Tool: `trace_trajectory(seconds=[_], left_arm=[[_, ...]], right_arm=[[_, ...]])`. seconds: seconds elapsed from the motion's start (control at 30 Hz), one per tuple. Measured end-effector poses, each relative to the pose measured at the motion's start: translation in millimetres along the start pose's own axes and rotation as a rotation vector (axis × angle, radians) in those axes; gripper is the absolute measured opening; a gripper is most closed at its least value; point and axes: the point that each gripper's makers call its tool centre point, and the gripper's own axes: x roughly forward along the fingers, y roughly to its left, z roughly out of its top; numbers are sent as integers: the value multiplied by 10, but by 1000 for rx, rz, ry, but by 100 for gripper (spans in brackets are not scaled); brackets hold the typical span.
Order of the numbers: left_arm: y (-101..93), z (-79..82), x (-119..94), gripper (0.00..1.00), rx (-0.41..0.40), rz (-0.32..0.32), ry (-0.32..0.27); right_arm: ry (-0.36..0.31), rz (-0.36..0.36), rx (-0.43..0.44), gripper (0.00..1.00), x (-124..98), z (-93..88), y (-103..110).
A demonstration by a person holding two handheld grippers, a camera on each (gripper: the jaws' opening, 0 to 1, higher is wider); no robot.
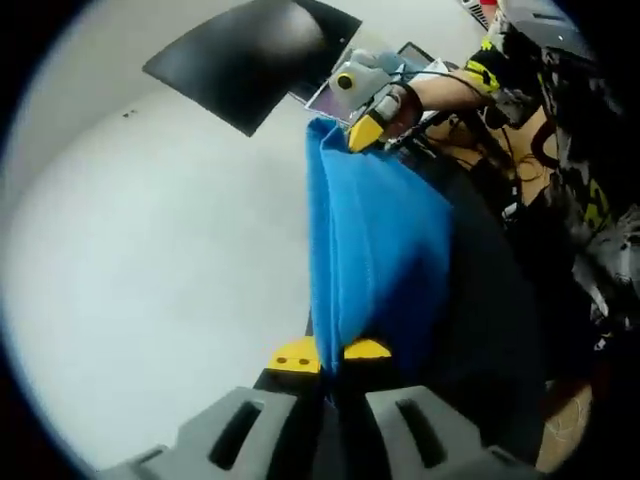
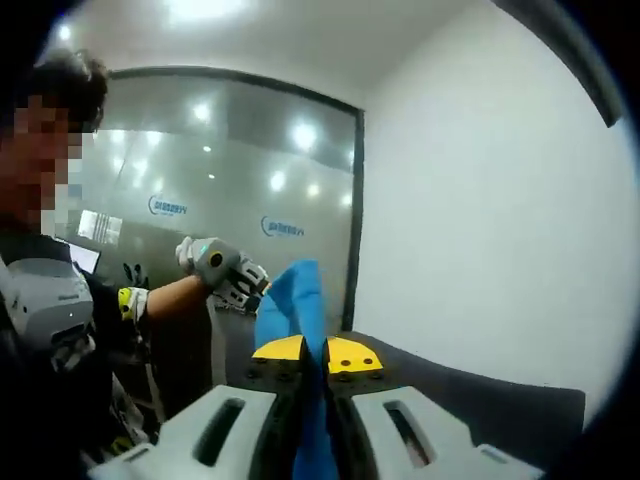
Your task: Spread out the cloth and fold it
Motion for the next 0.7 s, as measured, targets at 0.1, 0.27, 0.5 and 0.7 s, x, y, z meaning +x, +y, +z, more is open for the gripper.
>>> trace_trajectory(seconds=[0.1, 0.27, 0.5, 0.7], left_arm=[[303, 80, -184, 0, 4, 41, 12], [619, 194, -368, 0, -42, 39, 20], [747, -127, 41, 0, -98, -21, 65], [1741, -567, 375, 0, -125, 306, 188]], right_arm=[[-26, 18, -20, 3, 156, 222, -53], [-58, 77, 3, 3, 351, 326, -136], [-19, 48, 98, 3, 562, -27, -688], [-210, 14, -11, 3, 907, 529, -1404]])
